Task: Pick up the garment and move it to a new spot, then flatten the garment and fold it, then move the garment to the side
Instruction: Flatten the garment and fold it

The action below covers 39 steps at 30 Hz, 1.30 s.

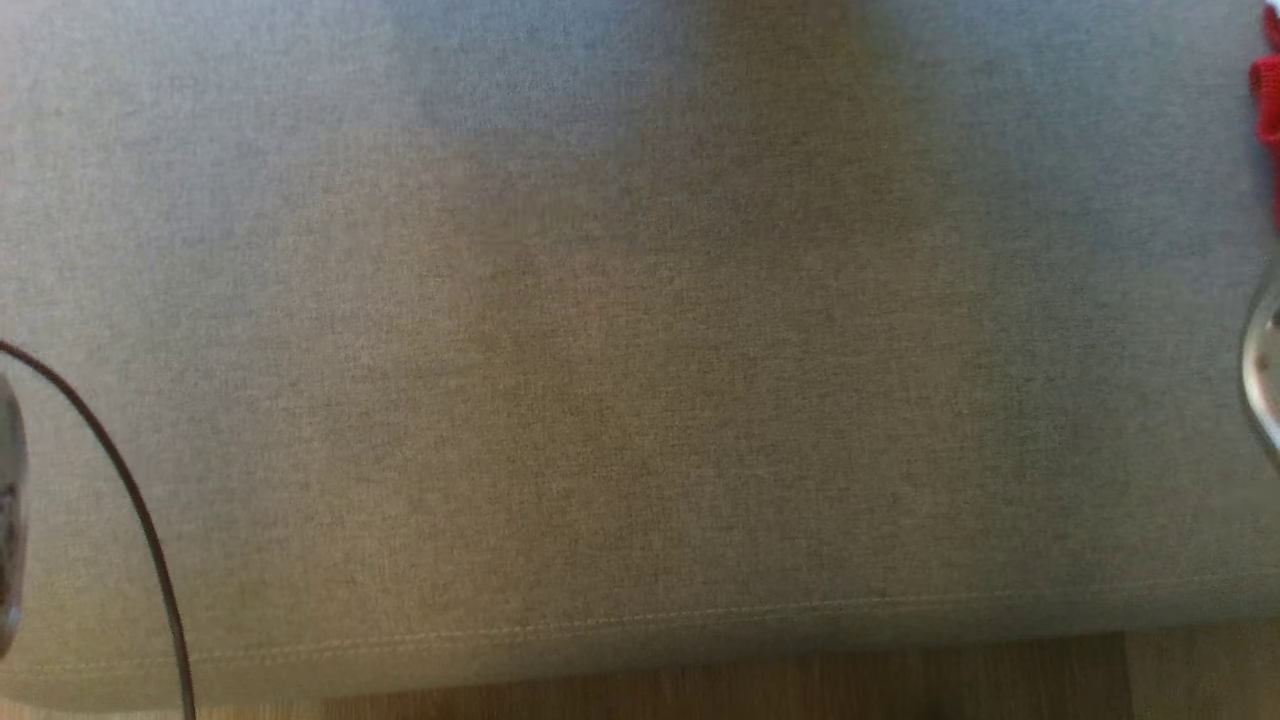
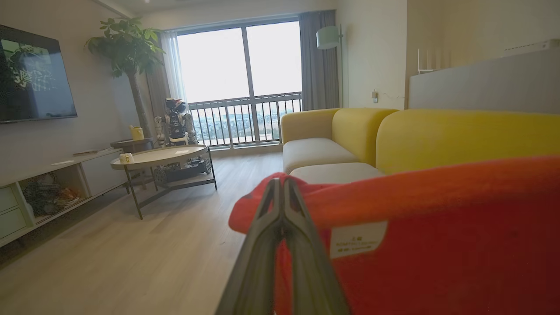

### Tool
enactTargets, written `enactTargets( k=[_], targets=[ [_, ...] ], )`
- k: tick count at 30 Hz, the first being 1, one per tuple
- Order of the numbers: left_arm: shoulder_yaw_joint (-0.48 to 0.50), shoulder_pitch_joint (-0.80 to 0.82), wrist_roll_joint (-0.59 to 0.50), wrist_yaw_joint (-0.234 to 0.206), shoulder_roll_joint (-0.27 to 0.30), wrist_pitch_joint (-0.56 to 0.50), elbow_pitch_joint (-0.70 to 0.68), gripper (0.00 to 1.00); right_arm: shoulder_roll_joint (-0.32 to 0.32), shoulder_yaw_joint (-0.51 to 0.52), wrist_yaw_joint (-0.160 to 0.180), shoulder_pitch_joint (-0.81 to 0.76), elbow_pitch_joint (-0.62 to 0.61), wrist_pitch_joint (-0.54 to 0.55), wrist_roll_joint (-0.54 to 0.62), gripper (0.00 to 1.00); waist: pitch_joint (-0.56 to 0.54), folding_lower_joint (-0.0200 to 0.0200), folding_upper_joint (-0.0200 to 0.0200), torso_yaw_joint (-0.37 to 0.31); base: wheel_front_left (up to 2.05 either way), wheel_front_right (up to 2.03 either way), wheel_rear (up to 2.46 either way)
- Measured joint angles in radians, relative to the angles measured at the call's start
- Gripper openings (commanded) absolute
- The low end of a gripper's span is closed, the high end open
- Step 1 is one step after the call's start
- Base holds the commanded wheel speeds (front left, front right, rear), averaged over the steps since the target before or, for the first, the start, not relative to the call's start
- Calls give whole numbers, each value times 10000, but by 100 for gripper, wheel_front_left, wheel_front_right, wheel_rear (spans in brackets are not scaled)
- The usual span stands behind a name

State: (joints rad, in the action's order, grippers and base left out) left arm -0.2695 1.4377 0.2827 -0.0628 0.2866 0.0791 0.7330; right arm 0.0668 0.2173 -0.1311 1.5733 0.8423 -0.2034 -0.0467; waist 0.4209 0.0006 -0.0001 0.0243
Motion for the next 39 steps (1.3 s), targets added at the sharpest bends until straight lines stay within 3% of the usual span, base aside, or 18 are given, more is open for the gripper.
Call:
enactTargets(
  k=[8,20,31,39],
  targets=[
    [-568,-782,-374,472,-27,1363,1703,0,10,-1210,0,-1070,1450,-476,-734,0,32,-6,0,119,0,0,0],
    [-2061,-4456,-1053,991,-15,1616,2742,0,12,-3185,0,-5068,2010,-487,-2451,0,-1206,-7,1,354,0,0,0],
    [-2251,-7357,-510,1060,-336,1599,3106,0,408,-3894,0,-7709,2441,842,-3340,0,-2849,-8,1,374,0,0,0],
    [-2286,-8693,-226,794,-560,1603,2696,0,662,-3908,0,-9215,2393,1979,-3701,0,-3699,-8,1,376,0,0,0]
  ],
)
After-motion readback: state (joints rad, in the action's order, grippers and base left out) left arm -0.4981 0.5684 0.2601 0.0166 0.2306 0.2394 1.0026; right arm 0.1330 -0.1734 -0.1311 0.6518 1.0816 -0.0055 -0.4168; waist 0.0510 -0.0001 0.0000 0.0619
